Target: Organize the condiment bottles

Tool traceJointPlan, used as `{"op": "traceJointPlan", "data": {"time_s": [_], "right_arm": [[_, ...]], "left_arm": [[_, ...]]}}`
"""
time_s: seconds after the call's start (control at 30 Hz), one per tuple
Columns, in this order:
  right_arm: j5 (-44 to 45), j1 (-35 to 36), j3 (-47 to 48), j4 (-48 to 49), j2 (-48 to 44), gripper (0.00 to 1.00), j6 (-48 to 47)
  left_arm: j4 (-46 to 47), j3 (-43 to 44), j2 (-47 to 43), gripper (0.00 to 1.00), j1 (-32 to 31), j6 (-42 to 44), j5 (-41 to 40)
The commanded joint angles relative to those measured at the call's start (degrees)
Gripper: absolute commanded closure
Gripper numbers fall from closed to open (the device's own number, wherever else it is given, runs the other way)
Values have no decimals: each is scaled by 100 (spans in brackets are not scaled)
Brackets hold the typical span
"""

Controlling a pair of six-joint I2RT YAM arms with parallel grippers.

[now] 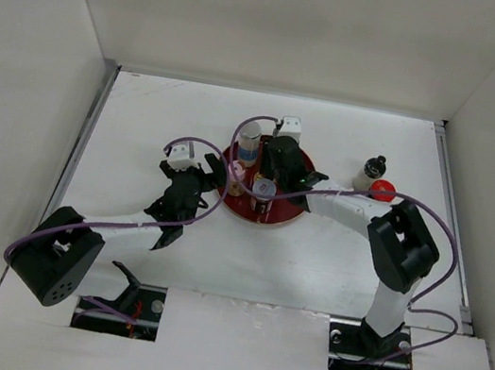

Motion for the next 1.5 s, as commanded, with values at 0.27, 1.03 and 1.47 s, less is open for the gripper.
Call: {"op": "traceJointPlan", "data": {"time_s": [0.27, 1.03, 1.47], "right_arm": [[30, 146, 162, 356, -153, 22, -93], [533, -2876, -648, -1181, -2009, 7, -225], [-646, -3536, -155, -1613, -1077, 14, -67]], "left_arm": [[290, -34, -28, 10, 9, -61, -4], [290, -69, -142, 10, -17, -79, -22], [290, -69, -151, 10, -35, -105, 5]]}}
